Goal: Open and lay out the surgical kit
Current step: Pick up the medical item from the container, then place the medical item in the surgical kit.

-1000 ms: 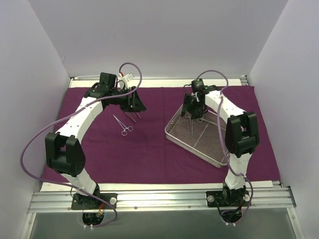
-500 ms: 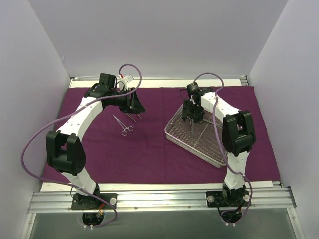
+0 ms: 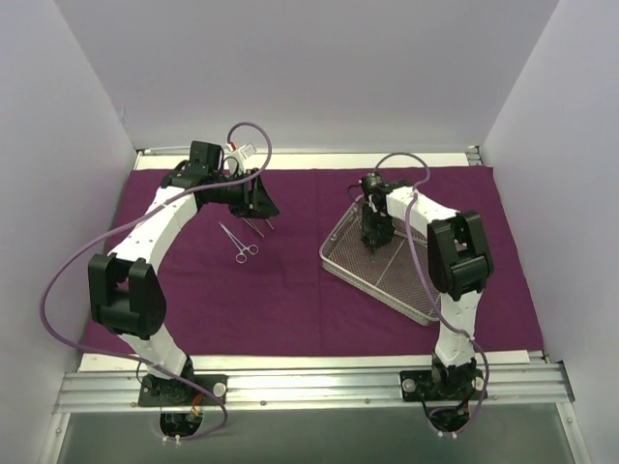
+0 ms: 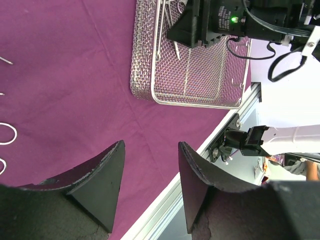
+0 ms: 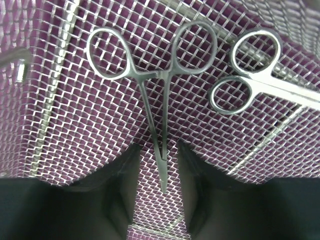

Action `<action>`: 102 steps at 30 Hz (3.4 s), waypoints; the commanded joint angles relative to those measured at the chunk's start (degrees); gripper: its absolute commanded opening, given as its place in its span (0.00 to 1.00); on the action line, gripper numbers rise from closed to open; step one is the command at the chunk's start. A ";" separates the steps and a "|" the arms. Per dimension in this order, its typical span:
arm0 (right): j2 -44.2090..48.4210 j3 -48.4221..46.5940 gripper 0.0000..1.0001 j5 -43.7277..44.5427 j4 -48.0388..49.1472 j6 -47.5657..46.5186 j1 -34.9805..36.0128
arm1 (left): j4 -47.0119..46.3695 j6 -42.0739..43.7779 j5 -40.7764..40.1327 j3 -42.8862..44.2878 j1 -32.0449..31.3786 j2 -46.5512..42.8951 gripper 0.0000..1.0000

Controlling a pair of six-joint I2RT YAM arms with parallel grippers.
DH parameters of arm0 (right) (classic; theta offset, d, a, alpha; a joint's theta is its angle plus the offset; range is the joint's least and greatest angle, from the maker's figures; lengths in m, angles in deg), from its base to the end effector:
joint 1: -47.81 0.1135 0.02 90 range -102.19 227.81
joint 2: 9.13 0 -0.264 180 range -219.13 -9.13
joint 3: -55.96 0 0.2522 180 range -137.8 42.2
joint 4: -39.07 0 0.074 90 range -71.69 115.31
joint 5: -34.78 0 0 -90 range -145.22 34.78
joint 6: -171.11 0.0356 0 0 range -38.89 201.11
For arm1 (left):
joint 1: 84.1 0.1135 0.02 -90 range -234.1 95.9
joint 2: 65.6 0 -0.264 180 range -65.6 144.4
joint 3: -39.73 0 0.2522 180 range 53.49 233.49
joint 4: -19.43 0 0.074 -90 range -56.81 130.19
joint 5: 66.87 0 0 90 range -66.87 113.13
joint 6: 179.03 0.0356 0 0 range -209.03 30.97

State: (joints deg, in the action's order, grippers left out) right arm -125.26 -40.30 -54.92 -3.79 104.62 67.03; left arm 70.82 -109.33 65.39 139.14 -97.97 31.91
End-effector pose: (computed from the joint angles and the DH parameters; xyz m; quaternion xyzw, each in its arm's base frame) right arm 0.4001 0.1393 0.1674 0.0370 0.9711 0.0835 0.2205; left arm 0.3552 -0.1124 0.3073 0.0755 0.8807 -0.4181 0.2093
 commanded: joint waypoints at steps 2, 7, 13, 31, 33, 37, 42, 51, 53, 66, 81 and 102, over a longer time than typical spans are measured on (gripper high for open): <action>-1.72 3.92 0.21 0.32 -0.08 -0.83 0.29 | 0.25 1.31 1.25 1.10 0.68 -1.10 0.56; 0.46 4.81 0.00 -0.47 -0.78 -2.40 0.20 | 0.25 1.13 1.07 1.19 0.68 -1.36 0.56; 5.99 -0.29 0.00 -0.82 -6.22 -6.01 0.11 | -0.01 0.87 1.07 1.36 1.03 -1.36 0.56; 20.68 -4.95 0.00 -24.55 -3.86 -10.49 0.81 | -10.37 -7.56 11.43 1.19 0.77 0.92 0.58; 21.21 -5.39 0.00 -25.34 -3.68 -12.34 1.95 | -12.75 -10.01 13.10 0.75 0.68 1.36 0.59; 21.39 -7.06 0.00 -25.61 -5.61 -17.08 5.20 | -13.46 -11.08 15.39 0.92 0.33 1.97 0.60; 22.62 -8.38 0.00 -24.12 -7.02 -22.89 11.43 | -12.22 -14.41 15.57 1.89 1.03 4.52 0.60; 23.85 -8.56 0.00 -23.06 -10.01 -28.25 18.83 | -9.34 -13.64 17.33 4.35 0.51 8.57 0.60; 24.03 -8.91 0.00 -23.14 -10.18 -28.60 19.97 | -6.70 -12.41 17.50 4.70 0.33 9.27 0.60; 23.50 -10.05 0.00 -21.92 -11.42 -28.87 22.70 | -4.32 -10.12 20.49 4.18 -3.00 10.06 0.59; 23.06 -9.61 0.00 -21.30 -11.77 -28.87 23.49 | -3.79 -9.67 23.92 2.24 -5.03 10.50 0.25; 8.64 -26.67 0.66 -29.82 4.61 41.92 6.61 | -27.53 -10.48 -10.88 0.39 1.74 -7.07 0.02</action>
State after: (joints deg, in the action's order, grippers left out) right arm -115.63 -68.43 -79.14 -8.36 123.55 71.84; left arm 46.14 -124.28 60.41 136.25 -96.00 26.75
